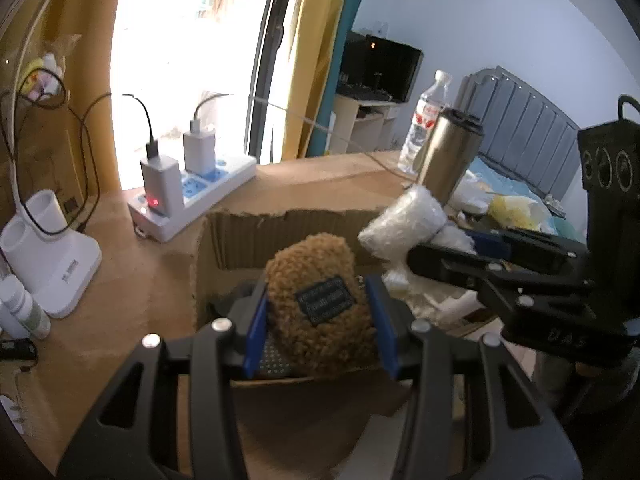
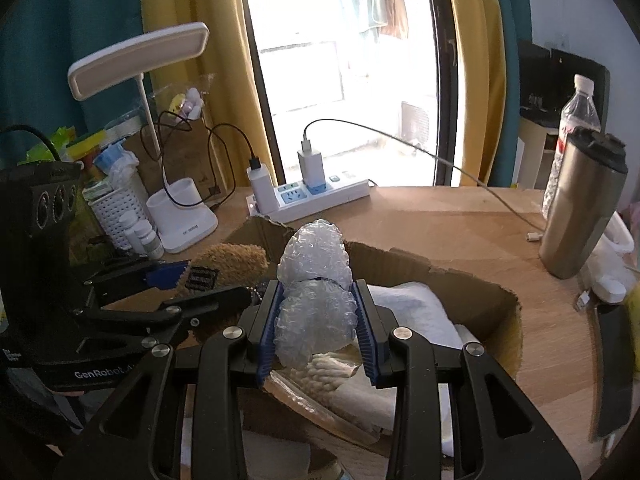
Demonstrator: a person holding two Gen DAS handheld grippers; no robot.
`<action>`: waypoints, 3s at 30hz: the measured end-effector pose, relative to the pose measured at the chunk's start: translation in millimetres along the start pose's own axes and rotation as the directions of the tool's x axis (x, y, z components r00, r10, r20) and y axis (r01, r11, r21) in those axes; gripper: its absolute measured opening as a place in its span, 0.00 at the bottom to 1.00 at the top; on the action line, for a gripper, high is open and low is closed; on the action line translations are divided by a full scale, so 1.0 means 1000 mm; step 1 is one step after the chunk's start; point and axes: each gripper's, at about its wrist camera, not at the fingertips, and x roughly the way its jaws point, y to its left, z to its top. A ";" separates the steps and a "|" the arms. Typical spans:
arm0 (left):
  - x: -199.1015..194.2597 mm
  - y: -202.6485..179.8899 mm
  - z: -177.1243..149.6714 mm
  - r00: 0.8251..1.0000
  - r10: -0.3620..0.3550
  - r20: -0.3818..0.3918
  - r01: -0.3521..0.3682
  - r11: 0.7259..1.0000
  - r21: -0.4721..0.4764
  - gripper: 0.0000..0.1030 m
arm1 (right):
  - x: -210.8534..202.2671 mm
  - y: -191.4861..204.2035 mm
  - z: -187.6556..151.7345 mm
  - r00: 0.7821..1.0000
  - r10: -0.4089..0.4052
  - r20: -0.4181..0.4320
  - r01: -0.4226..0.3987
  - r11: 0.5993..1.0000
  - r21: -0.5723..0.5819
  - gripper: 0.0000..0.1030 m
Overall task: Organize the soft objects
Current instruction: 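Lower the plush and bubble wrap into the box and open both grippers, then withdraw both grippers from the box toward the wipe and tissue pack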
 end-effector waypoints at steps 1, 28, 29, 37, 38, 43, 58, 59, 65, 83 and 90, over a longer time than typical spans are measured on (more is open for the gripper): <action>0.002 0.001 -0.001 1.000 0.000 -0.007 0.000 1.000 -0.002 0.46 | 0.002 0.000 0.000 1.000 0.001 -0.003 -0.001 1.000 0.002 0.36; 0.002 0.011 -0.006 0.998 0.064 -0.029 -0.065 0.997 -0.036 0.72 | 0.004 0.001 0.000 1.000 -0.001 -0.009 0.001 1.000 0.027 0.46; 0.000 0.010 -0.007 0.997 0.066 -0.026 -0.067 0.997 -0.036 0.72 | 0.002 0.002 0.000 1.000 -0.001 -0.006 0.001 1.000 0.025 0.46; -0.021 0.001 -0.008 0.998 0.067 0.008 -0.066 0.998 -0.024 0.72 | -0.021 0.009 -0.003 1.000 -0.013 0.024 0.013 1.000 0.015 0.46; -0.024 -0.001 -0.008 0.998 0.067 0.013 -0.066 0.998 -0.022 0.72 | -0.024 0.010 -0.003 1.000 -0.015 0.027 0.015 1.000 0.014 0.46; -0.038 -0.007 -0.011 0.997 0.070 0.036 -0.070 0.997 -0.016 0.72 | -0.037 0.016 -0.008 0.999 -0.022 0.041 0.022 1.000 0.008 0.46; -0.067 -0.026 -0.021 0.993 0.080 0.084 -0.081 0.997 0.002 0.72 | -0.071 0.019 -0.025 0.996 -0.046 0.073 0.045 0.999 0.013 0.47; -0.068 -0.027 -0.021 0.993 0.080 0.086 -0.081 0.997 0.003 0.72 | -0.073 0.019 -0.026 0.996 -0.049 0.075 0.048 0.999 0.014 0.47; -0.075 -0.034 -0.025 0.993 0.078 0.091 -0.080 0.997 0.013 0.72 | -0.084 0.017 -0.035 0.995 -0.056 0.082 0.055 0.998 0.023 0.47; -0.062 -0.055 -0.054 0.996 0.076 0.038 -0.076 0.997 0.016 0.72 | -0.089 0.002 -0.072 0.996 -0.078 0.036 0.076 0.996 0.048 0.48; -0.050 -0.057 -0.070 0.997 0.075 -0.001 -0.075 0.997 0.010 0.72 | -0.078 -0.004 -0.090 0.997 -0.071 -0.001 0.071 0.995 0.065 0.49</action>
